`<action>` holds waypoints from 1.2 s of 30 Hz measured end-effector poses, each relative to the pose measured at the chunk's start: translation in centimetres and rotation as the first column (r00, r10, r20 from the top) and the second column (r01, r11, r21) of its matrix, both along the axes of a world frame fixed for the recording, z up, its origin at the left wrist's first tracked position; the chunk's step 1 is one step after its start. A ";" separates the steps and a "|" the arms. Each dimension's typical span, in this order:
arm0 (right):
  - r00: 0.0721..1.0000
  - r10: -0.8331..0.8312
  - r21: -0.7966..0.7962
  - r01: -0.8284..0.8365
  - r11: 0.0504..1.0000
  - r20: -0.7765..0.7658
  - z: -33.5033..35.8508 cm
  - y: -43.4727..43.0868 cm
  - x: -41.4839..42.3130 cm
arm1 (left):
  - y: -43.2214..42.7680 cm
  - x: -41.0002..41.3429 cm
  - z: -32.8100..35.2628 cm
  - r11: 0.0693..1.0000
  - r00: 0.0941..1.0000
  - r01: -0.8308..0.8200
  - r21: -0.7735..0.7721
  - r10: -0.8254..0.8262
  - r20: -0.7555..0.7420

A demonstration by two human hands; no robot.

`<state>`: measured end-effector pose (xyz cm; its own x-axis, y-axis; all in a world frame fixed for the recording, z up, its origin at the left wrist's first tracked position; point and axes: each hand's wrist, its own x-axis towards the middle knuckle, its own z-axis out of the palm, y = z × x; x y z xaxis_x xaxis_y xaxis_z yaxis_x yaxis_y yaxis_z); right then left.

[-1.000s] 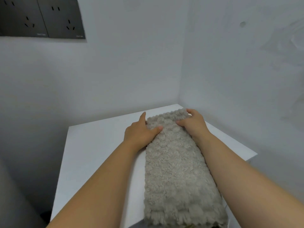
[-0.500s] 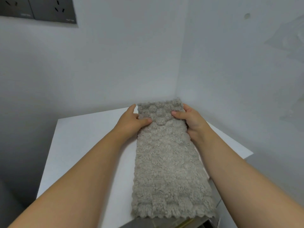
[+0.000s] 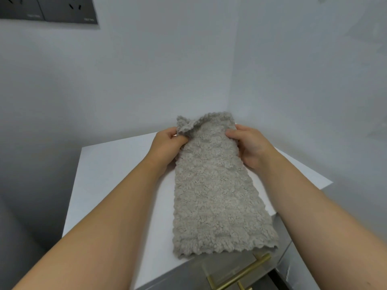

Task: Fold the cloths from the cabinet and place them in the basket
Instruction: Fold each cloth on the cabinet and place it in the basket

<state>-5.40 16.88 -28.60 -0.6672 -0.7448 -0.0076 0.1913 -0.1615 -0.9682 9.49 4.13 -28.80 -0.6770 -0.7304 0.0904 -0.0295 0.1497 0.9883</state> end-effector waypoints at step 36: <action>0.876 -0.056 0.088 0.111 0.990 -0.480 -0.6 1.6 0.2 | 0.6 2.4 0.8 0.995 0.998 0.065 -0.076 -0.066 -0.008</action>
